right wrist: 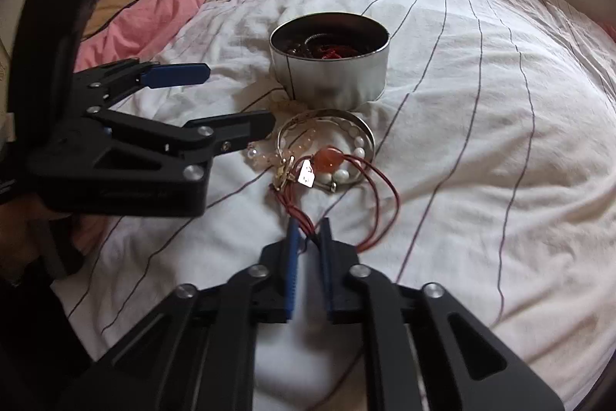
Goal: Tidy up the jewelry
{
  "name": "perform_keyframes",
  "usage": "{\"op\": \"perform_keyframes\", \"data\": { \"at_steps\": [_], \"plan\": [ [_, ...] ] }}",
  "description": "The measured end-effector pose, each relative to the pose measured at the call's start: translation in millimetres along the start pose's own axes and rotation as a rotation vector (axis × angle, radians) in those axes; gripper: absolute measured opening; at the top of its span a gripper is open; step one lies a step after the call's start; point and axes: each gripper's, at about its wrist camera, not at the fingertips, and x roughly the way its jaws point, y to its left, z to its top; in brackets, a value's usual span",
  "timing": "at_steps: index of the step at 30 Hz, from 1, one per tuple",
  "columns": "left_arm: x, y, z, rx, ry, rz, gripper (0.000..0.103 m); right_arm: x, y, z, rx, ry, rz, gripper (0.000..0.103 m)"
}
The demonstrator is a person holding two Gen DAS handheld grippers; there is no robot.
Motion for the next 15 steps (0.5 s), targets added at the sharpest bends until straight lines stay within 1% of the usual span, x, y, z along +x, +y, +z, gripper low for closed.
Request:
{"op": "perform_keyframes", "data": {
  "at_steps": [2, 5, 6, 8, 9, 10, 11, 12, 14, 15],
  "plan": [
    [-0.2, -1.4, 0.3, 0.002, 0.001, -0.006, 0.087, -15.0, -7.3, -8.0, 0.015, -0.008, -0.026, 0.004],
    [1.3, -5.3, 0.3, 0.013, 0.005, -0.005, 0.088, -27.4, -29.1, -19.1, 0.087, -0.017, -0.091, 0.004],
    [1.9, -6.7, 0.3, 0.016, 0.008, -0.002, 0.088, -30.7, -36.2, -20.9, 0.114, -0.024, -0.099, 0.004],
    [4.1, -7.3, 0.0, 0.015, 0.011, 0.001, 0.088, -35.1, -39.1, -22.9, 0.148, -0.063, -0.087, 0.005],
    [5.4, -7.7, -0.1, 0.015, 0.014, 0.006, 0.088, -34.9, -37.2, -22.0, 0.147, -0.083, -0.081, 0.013],
    [6.2, -7.1, -0.2, 0.012, 0.015, 0.011, 0.088, -34.4, -34.2, -21.5, 0.137, -0.095, -0.08, 0.038],
    [6.3, -6.0, -0.3, 0.006, 0.014, 0.013, 0.088, -32.8, -28.6, -19.1, 0.118, -0.111, -0.089, 0.048],
    [6.0, -5.0, -0.4, 0.001, 0.012, 0.015, 0.088, -30.7, -22.3, -15.4, 0.091, -0.131, -0.102, 0.052],
    [5.3, -3.3, -1.0, -0.001, 0.009, 0.021, 0.088, -22.6, -8.6, -7.9, 0.032, -0.158, -0.112, 0.052],
    [5.1, -2.4, -1.4, -0.001, 0.008, 0.024, 0.088, -17.1, -6.0, -4.6, 0.024, -0.162, -0.112, 0.052]
  ]
}}
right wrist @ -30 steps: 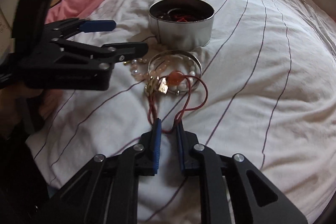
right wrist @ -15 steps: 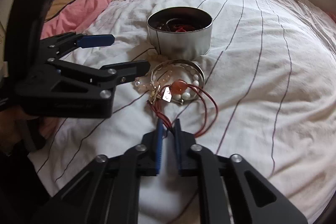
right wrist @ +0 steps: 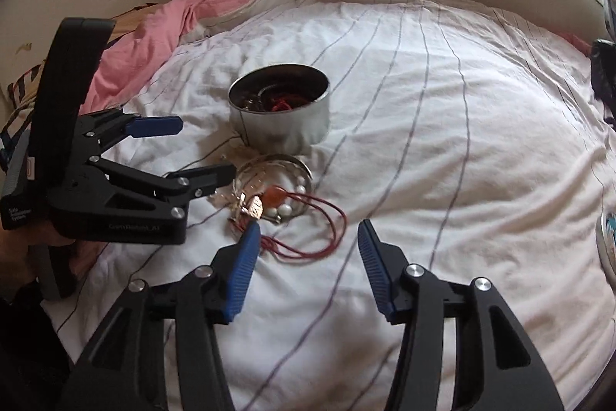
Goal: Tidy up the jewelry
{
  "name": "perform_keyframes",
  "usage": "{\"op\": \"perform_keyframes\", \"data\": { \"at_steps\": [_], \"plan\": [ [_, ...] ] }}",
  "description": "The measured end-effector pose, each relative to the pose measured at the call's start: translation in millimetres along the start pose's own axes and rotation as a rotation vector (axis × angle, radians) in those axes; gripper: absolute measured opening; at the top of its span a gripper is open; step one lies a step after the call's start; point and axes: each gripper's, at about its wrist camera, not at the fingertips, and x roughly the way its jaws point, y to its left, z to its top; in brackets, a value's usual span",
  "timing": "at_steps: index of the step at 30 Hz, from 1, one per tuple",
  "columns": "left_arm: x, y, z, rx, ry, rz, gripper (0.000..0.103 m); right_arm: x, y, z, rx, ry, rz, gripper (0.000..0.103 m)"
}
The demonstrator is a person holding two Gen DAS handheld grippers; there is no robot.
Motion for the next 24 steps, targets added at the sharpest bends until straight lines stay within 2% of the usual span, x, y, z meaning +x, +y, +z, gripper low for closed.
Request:
{"op": "perform_keyframes", "data": {
  "at_steps": [3, 4, 5, 7, 10, 15, 16, 18, 22, 24],
  "plan": [
    [-0.2, 4.6, 0.5, -0.005, -0.001, 0.005, 0.088, 24.5, 2.5, 8.3, 0.007, 0.023, -0.001, 0.051],
    [0.0, 7.1, 1.1, -0.012, -0.001, 0.005, 0.088, 34.3, 1.3, 8.2, 0.018, 0.073, 0.013, 0.039],
    [0.3, 10.4, 2.2, -0.023, 0.001, 0.003, 0.088, 40.0, 0.2, 5.1, 0.027, 0.118, 0.043, 0.031],
    [-0.8, 15.0, 3.9, -0.045, -0.003, -0.007, 0.087, 36.1, -1.0, 1.8, 0.03, 0.14, 0.078, 0.002],
    [-4.5, 12.0, 4.8, -0.036, -0.014, -0.029, 0.087, 17.3, -6.2, -4.2, 0.033, 0.15, 0.082, 0.0],
    [-6.3, -17.4, 4.4, 0.06, -0.054, -0.089, 0.086, -7.8, -26.7, -15.2, 0.097, 0.123, 0.035, 0.001],
    [-4.1, -21.8, 5.0, 0.069, -0.056, -0.1, 0.083, -10.9, -28.6, -14.6, 0.104, 0.109, 0.03, 0.001],
    [3.7, -26.9, 6.3, 0.071, -0.04, -0.122, 0.069, -12.6, -29.4, -14.3, 0.105, 0.107, 0.012, 0.001],
    [19.1, -22.3, 7.0, 0.019, 0.004, -0.154, 0.049, -12.8, -33.8, -16.2, 0.114, 0.106, -0.011, 0.001],
    [23.3, -19.0, 6.5, 0.002, 0.023, -0.166, 0.028, -10.9, -31.4, -14.2, 0.106, 0.103, -0.009, 0.001]
  ]
}}
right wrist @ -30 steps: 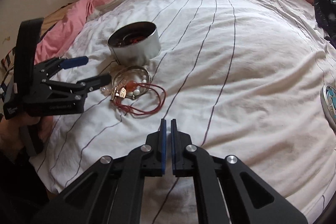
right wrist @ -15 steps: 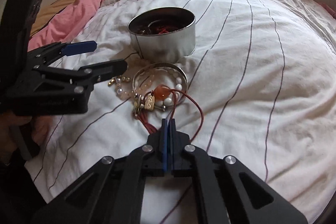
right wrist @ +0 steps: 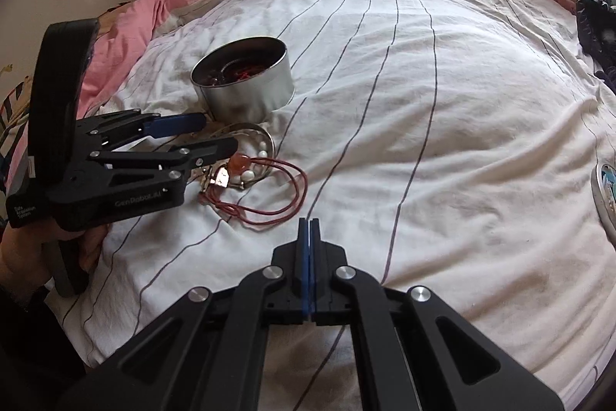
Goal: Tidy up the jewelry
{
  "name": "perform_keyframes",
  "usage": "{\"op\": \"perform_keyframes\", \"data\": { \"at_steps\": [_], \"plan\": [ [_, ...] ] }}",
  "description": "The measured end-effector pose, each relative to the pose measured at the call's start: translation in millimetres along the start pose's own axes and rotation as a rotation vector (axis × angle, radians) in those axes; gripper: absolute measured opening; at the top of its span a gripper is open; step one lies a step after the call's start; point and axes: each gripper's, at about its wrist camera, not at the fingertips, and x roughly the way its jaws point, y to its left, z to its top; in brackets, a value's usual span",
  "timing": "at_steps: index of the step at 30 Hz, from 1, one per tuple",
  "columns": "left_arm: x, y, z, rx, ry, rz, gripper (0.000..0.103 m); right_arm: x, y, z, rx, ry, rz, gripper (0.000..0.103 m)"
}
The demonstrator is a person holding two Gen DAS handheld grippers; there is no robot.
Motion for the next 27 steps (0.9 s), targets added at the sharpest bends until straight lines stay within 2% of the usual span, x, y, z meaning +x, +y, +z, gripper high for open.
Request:
{"op": "perform_keyframes", "data": {
  "at_steps": [3, 9, 10, 11, 12, 13, 15, 16, 18, 19, 20, 21, 22, 23, 26, 27],
  "plan": [
    [2.7, 1.2, -2.2, 0.006, 0.024, 0.0, 0.005, 1.4, 5.3, 3.3, -0.015, -0.018, 0.008, 0.001],
    [-27.2, 15.8, -5.5, -0.032, -0.016, -0.069, 0.004, 10.4, 14.9, 15.7, -0.016, -0.059, 0.025, 0.001],
    [-33.2, 20.4, -6.5, -0.043, -0.022, -0.079, 0.004, 13.3, 16.9, 17.4, -0.02, -0.058, 0.026, 0.011],
    [-38.8, 25.2, -7.0, -0.053, -0.029, -0.081, 0.004, 16.7, 18.5, 18.5, -0.02, -0.055, 0.017, 0.028],
    [-44.0, 31.1, -8.7, -0.064, -0.034, -0.083, 0.004, 19.8, 20.6, 19.2, -0.023, -0.056, 0.002, 0.07],
    [-48.1, 38.1, -10.9, -0.081, -0.034, -0.088, 0.004, 22.6, 24.0, 19.8, -0.037, -0.062, -0.022, 0.079],
    [-51.3, 50.3, -15.2, -0.107, -0.022, -0.084, 0.004, 29.7, 31.4, 19.3, -0.082, -0.048, -0.042, 0.077],
    [-50.3, 54.3, -17.2, -0.107, -0.009, -0.069, 0.004, 34.9, 33.8, 18.3, -0.089, -0.025, -0.043, 0.066],
    [-44.7, 59.0, -22.5, -0.099, 0.031, -0.044, 0.005, 41.6, 35.0, 16.4, -0.078, -0.001, -0.002, 0.052],
    [-42.1, 60.2, -24.8, -0.1, 0.045, -0.037, 0.005, 42.3, 36.1, 16.1, -0.077, -0.002, 0.013, 0.04],
    [-40.6, 61.4, -26.7, -0.103, 0.051, -0.028, 0.005, 41.9, 38.1, 16.1, -0.081, 0.0, 0.035, 0.033],
    [-39.5, 62.5, -27.5, -0.104, 0.058, -0.023, 0.006, 41.1, 39.7, 16.7, -0.083, 0.0, 0.05, 0.018],
    [-38.5, 63.6, -28.0, -0.107, 0.061, -0.023, 0.006, 39.0, 41.4, 17.0, -0.084, -0.005, 0.061, 0.012],
    [-38.0, 64.4, -28.0, -0.112, 0.061, -0.02, 0.007, 36.3, 43.4, 17.2, -0.082, -0.011, 0.069, 0.012],
    [-37.3, 64.6, -28.5, -0.116, 0.055, -0.003, 0.021, 28.9, 47.9, 19.3, -0.085, -0.044, 0.071, 0.014],
    [-36.7, 63.7, -28.6, -0.115, 0.054, -0.002, 0.025, 28.6, 47.1, 20.0, -0.08, -0.051, 0.067, 0.028]
  ]
}}
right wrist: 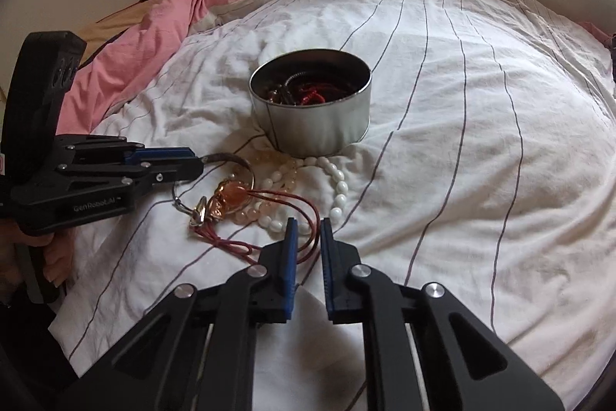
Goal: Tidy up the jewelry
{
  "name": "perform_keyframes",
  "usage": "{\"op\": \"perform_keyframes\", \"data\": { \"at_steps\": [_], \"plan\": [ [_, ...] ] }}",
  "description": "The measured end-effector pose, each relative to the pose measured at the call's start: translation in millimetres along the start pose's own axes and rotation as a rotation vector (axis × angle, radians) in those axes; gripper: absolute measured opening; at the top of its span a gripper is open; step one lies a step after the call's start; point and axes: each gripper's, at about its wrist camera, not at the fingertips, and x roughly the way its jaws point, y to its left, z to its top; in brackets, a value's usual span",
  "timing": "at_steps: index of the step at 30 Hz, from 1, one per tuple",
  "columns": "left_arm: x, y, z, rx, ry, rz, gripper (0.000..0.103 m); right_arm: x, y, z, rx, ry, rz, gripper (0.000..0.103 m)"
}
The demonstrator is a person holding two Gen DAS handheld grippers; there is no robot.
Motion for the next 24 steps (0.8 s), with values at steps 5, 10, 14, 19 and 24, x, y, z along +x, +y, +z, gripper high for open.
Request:
{"op": "perform_keyframes", "data": {
  "at_steps": [5, 10, 14, 19, 24],
  "plan": [
    [2.6, -6.6, 0.7, 0.02, -0.007, 0.016, 0.038, 11.7, -1.4, -0.7, 0.019, 0.021, -0.007, 0.042],
    [5.0, -9.2, 2.3, 0.027, -0.007, 0.018, 0.046, 19.7, 5.9, -2.1, -0.011, 0.047, -0.005, 0.036],
    [9.4, -13.2, 1.3, 0.042, -0.001, 0.031, 0.049, 17.4, 1.1, -2.9, 0.012, 0.062, 0.013, 0.005],
    [11.8, -17.2, -0.2, 0.064, -0.002, 0.049, 0.049, 0.5, -7.5, -4.4, 0.04, 0.043, 0.003, 0.003],
    [11.7, -17.1, -1.1, 0.064, -0.005, 0.046, 0.052, -14.1, -25.9, -6.1, 0.097, 0.023, -0.048, 0.003]
  ]
}}
